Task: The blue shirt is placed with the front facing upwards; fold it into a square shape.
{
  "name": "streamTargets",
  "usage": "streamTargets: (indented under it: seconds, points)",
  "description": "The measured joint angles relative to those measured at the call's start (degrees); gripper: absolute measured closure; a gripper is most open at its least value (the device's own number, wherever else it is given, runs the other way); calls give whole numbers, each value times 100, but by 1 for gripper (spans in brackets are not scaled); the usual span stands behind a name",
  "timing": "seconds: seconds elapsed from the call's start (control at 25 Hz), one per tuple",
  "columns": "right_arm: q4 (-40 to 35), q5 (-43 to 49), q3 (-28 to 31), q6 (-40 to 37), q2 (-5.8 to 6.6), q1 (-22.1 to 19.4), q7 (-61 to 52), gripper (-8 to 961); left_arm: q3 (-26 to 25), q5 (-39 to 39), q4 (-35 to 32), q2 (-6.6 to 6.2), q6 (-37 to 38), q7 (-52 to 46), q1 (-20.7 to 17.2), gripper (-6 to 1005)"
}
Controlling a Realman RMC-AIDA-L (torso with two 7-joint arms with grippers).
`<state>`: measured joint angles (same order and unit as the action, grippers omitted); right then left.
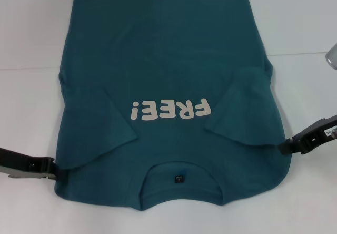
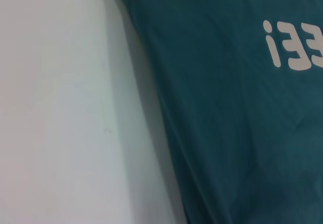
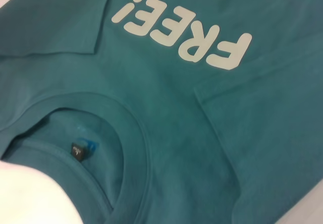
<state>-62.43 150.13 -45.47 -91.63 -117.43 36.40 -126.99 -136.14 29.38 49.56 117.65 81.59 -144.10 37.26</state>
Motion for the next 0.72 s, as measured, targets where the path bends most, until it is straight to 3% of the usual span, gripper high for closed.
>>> streamTargets:
  seconds: [0.24,0.72]
  points:
    - [-209,-10,30,-104,-92,-128,61,914,10,21,205,53,163,174,-112,960]
    - [-234,-14,38,-141,-128,-224,132,915,-1,13,424,118,396,244,-187,958]
